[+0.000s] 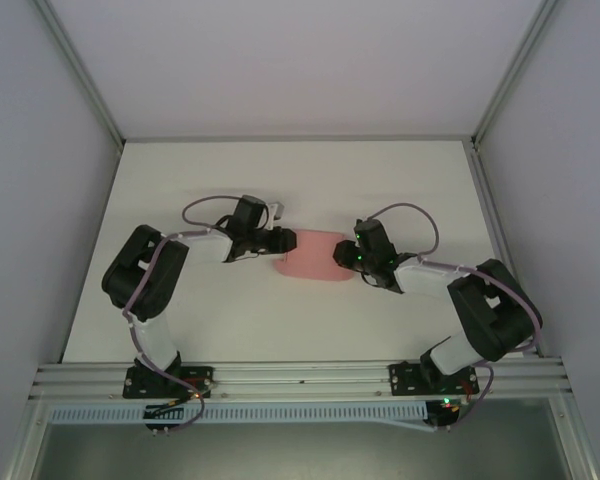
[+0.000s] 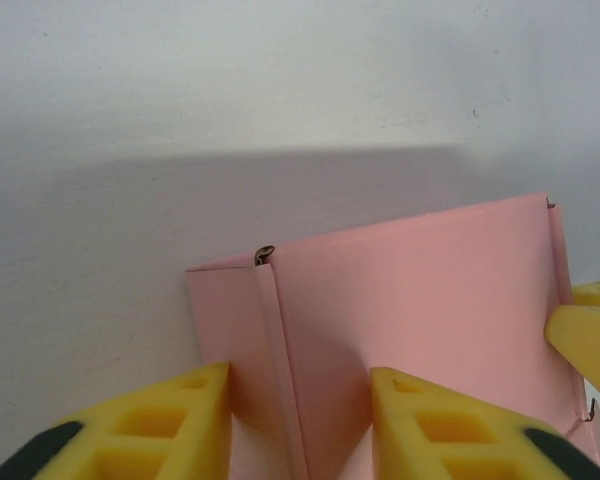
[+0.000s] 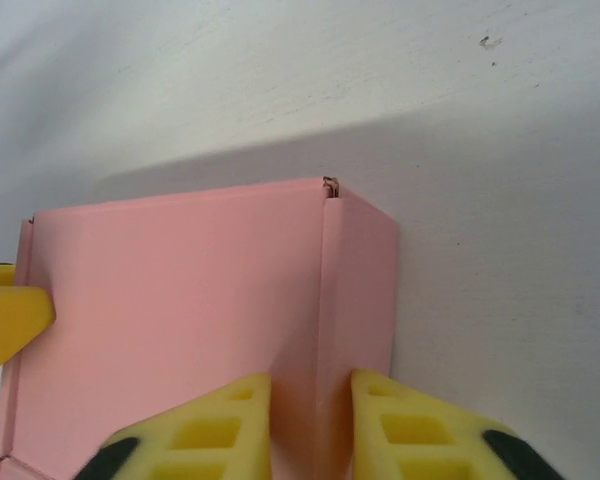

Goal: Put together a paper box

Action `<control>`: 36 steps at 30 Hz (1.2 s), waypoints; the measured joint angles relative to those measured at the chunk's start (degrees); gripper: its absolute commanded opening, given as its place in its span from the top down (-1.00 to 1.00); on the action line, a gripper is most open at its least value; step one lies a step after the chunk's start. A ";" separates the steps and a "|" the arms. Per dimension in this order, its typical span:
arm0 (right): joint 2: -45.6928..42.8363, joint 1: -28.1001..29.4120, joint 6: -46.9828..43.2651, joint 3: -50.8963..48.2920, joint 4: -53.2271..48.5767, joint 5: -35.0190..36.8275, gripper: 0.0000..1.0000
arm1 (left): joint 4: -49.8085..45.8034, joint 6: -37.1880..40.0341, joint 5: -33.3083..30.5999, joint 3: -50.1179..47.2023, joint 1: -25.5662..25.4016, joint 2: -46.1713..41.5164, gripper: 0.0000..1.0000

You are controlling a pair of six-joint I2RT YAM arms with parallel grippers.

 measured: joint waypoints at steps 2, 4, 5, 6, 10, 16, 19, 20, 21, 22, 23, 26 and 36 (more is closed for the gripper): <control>-0.70 0.00 0.28 -0.20 -0.11 0.00 0.01 | 1.60 -0.57 1.07 -0.87 0.44 0.00 0.48; -2.19 0.00 0.44 -0.44 -0.33 -0.04 -0.04 | 3.74 -1.40 2.60 -2.14 1.22 0.00 0.56; -3.10 0.00 0.52 -0.59 -0.35 -0.04 -0.07 | 4.79 -1.77 3.37 -2.78 1.60 0.00 0.59; -4.46 0.00 0.83 -0.72 -0.48 0.00 -0.15 | 5.88 -2.19 4.09 -3.43 2.05 0.00 0.63; -8.81 -0.02 2.99 -1.18 -0.66 0.02 -0.45 | 9.66 -3.87 6.25 -5.62 3.61 0.00 0.65; -10.99 -1.18 6.67 -3.80 -0.70 -2.12 -0.70 | 19.26 -8.96 10.95 -11.17 6.60 0.04 0.65; -10.54 -2.19 8.31 -4.55 -0.46 -4.55 -0.72 | 23.67 -11.47 12.44 -13.46 7.87 0.26 0.65; -9.92 -2.38 8.83 -4.61 0.26 -5.53 -0.71 | 24.85 -12.09 12.72 -13.92 8.07 0.39 0.65; -9.09 -2.58 9.44 -4.79 1.55 -6.67 -0.71 | 25.66 -12.61 12.92 -14.23 8.11 0.50 0.64; -8.11 -2.71 10.05 -5.07 3.19 -7.93 -0.69 | 26.34 -13.11 13.14 -14.29 8.15 0.74 0.65; -6.71 -2.93 10.82 -5.38 5.25 -9.51 -0.67 | 27.15 -13.53 13.35 -14.34 8.15 1.09 0.65; -1.77 -3.17 13.03 -6.01 11.10 -13.66 -0.59 | 29.75 -14.86 14.29 -14.62 8.26 2.16 0.65; 10.40 -4.57 17.44 -4.68 26.67 -23.21 -0.09 | 31.39 -15.15 15.30 -15.23 8.83 2.43 0.59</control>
